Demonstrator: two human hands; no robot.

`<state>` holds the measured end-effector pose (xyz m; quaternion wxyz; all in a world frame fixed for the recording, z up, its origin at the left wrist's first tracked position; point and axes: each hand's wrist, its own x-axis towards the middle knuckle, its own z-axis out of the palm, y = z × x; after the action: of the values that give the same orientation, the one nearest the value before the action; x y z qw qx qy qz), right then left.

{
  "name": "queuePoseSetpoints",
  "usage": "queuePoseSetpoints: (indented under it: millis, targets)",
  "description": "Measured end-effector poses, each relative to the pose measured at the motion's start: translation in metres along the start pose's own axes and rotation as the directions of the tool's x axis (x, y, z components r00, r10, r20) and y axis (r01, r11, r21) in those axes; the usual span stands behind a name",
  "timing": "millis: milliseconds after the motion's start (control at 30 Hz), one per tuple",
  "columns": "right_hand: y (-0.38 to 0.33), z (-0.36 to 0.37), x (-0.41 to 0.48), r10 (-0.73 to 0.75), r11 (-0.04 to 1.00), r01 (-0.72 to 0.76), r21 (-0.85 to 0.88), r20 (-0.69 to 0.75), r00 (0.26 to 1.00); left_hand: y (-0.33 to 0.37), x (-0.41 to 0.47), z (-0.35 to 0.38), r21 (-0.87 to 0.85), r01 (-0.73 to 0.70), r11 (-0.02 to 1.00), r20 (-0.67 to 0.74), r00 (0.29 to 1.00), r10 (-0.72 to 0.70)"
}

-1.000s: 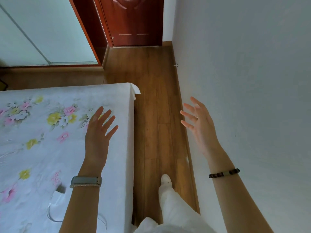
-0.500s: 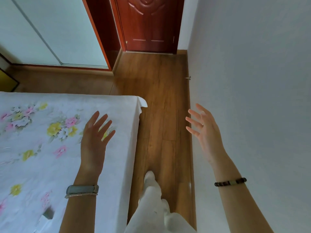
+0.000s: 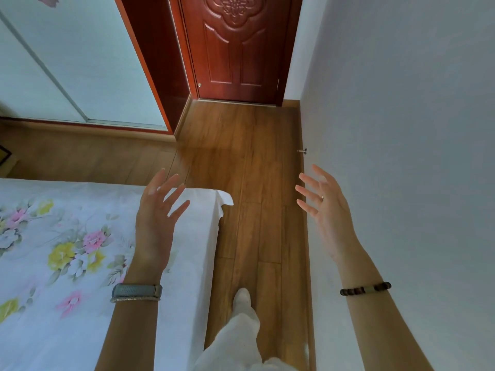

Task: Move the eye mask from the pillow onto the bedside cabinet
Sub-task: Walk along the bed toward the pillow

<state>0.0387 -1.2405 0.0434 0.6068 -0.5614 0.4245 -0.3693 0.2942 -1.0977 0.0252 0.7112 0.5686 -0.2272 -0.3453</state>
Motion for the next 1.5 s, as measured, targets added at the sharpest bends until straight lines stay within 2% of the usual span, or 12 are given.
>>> queuePoseSetpoints:
  millis: [167,433,800,933,1133,1233,1500]
  targets:
    - [-0.012,0.020,0.067,-0.030,0.999,0.030,0.017,0.008,1.000,0.016,0.068,0.011,0.029,-0.022,0.999,0.023,1.000,0.021]
    - [-0.026,0.039,0.167,-0.023,0.999,0.021,0.044,0.039,0.999,0.019,0.156,0.026,0.059,-0.001,0.998,-0.023,1.000,0.003]
    - [-0.030,0.046,0.348,-0.027,0.999,0.022,0.025,0.224,0.974,0.010,0.280,0.071,0.078,-0.023,0.997,-0.187,0.982,0.038]
    - [-0.044,0.053,0.417,0.006,1.000,-0.006,0.000,0.292,0.957,0.011,0.321,0.094,0.092,-0.051,0.994,-0.273,0.959,0.075]
    - [-0.046,0.070,0.504,-0.038,0.991,0.085,-0.104,0.393,0.919,0.006,0.360,0.105,0.089,-0.076,0.993,-0.390,0.915,0.105]
    - [-0.043,0.085,0.534,-0.023,0.988,0.085,-0.128,0.420,0.907,0.006,0.375,0.103,0.091,-0.077,0.993,-0.457,0.882,0.110]
    - [-0.041,0.145,0.600,0.048,0.998,-0.024,-0.056,0.481,0.875,0.008,0.447,0.080,0.109,-0.049,0.993,-0.560,0.822,0.102]
